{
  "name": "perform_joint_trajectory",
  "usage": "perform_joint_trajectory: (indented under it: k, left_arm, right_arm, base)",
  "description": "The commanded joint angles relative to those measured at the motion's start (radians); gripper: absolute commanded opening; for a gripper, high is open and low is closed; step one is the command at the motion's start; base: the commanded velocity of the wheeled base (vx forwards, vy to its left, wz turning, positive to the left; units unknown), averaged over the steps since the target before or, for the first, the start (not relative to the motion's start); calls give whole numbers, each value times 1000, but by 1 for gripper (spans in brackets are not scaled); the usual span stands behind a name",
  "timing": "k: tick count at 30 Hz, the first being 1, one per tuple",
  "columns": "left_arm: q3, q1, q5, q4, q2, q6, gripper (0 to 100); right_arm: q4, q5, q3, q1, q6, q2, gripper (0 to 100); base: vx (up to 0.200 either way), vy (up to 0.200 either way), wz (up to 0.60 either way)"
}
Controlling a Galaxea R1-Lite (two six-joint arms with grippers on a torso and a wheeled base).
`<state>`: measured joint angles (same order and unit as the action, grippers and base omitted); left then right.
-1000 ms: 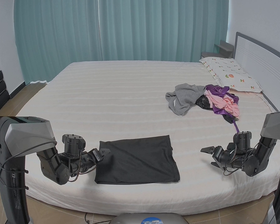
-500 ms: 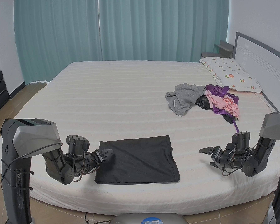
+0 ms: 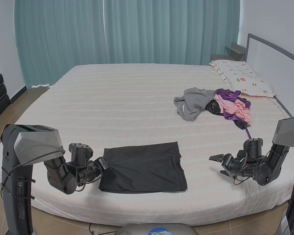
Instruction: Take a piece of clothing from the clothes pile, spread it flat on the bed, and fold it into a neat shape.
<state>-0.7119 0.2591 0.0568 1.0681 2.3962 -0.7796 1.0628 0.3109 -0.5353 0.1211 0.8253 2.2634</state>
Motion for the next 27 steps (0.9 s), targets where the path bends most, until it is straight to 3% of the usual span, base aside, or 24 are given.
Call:
perform_joint_trajectory:
  k: [1, 23, 27]
  left_arm:
    - [-1, 0, -2, 1, 0, -1, 0]
    - [6, -15, 0, 3, -19, -6, 0]
    - [6, -28, 0, 3, -20, -7, 0]
  right_arm:
    - [0, 1, 0, 0, 0, 1, 100]
    - [-1, 1, 3, 0, 0, 1, 100]
    - [-1, 1, 1, 0, 0, 1, 100]
  base:
    - [0, 0, 0]
    - [0, 0, 0]
    - [0, 200, 0]
